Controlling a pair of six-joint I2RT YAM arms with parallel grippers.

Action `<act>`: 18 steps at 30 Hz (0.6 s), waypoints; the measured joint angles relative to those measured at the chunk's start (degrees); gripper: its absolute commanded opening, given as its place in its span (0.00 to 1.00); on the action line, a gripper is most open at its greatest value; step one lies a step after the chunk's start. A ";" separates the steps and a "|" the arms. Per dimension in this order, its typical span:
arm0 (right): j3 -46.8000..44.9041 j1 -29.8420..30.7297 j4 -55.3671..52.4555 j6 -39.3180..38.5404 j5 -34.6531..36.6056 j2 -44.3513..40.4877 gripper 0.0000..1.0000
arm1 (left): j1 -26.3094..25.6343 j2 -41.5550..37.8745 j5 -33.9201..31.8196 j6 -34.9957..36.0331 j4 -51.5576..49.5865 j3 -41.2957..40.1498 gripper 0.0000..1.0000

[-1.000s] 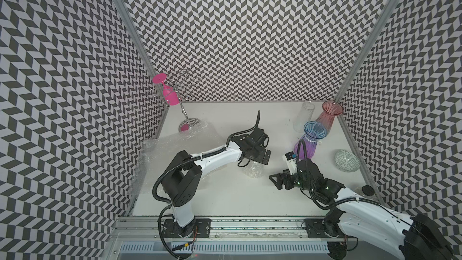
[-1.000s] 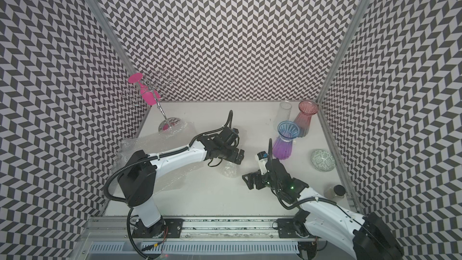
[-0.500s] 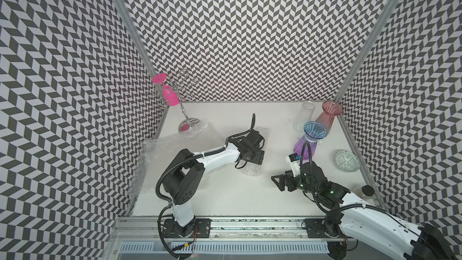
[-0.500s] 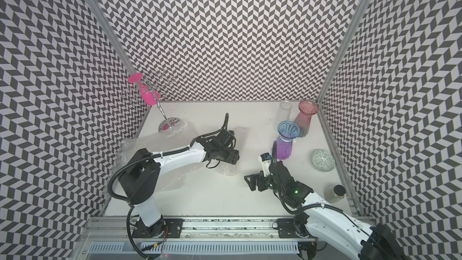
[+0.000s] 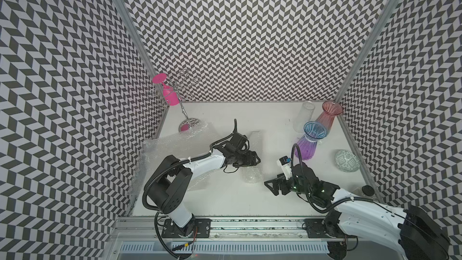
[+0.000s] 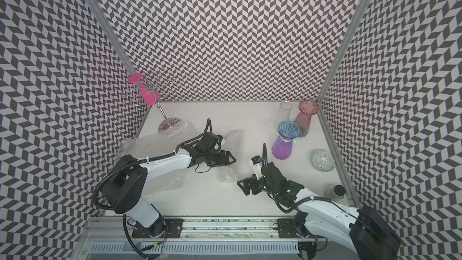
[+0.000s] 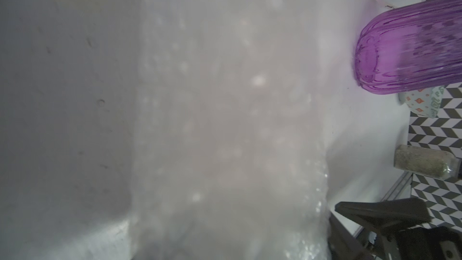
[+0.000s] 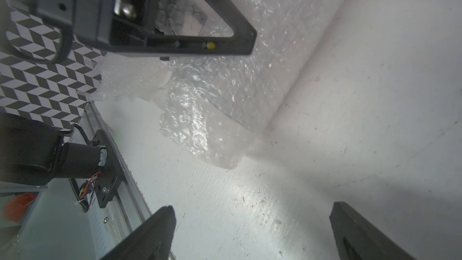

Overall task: Unwrap the vase from the bubble wrap
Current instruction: Adjust the bubble wrap at the center of the board, then unwrap the bubble wrap at the center of the board.

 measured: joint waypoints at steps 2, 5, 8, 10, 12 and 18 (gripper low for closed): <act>0.66 0.39 1.81 -0.55 -0.17 2.86 0.94 | -0.04 -0.15 1.03 -0.94 0.48 -0.46 0.69; 2.16 0.68 4.17 -1.38 -0.31 6.88 0.86 | -0.07 -0.81 2.10 -1.95 0.96 -1.40 0.69; 3.52 0.70 6.67 -2.19 -0.68 10.27 0.71 | -0.07 -1.57 2.97 -2.67 1.55 -2.58 0.69; 4.09 0.87 8.04 -2.51 -1.20 12.07 0.58 | -0.07 -1.95 3.26 -3.13 1.70 -3.04 0.69; 4.52 1.16 9.07 -2.80 -1.57 13.60 0.44 | -0.07 -2.21 3.50 -3.39 1.77 -3.21 0.69; 5.29 1.68 9.44 -3.65 -1.44 15.91 0.16 | 0.00 -3.06 3.10 -3.23 1.44 -3.58 0.72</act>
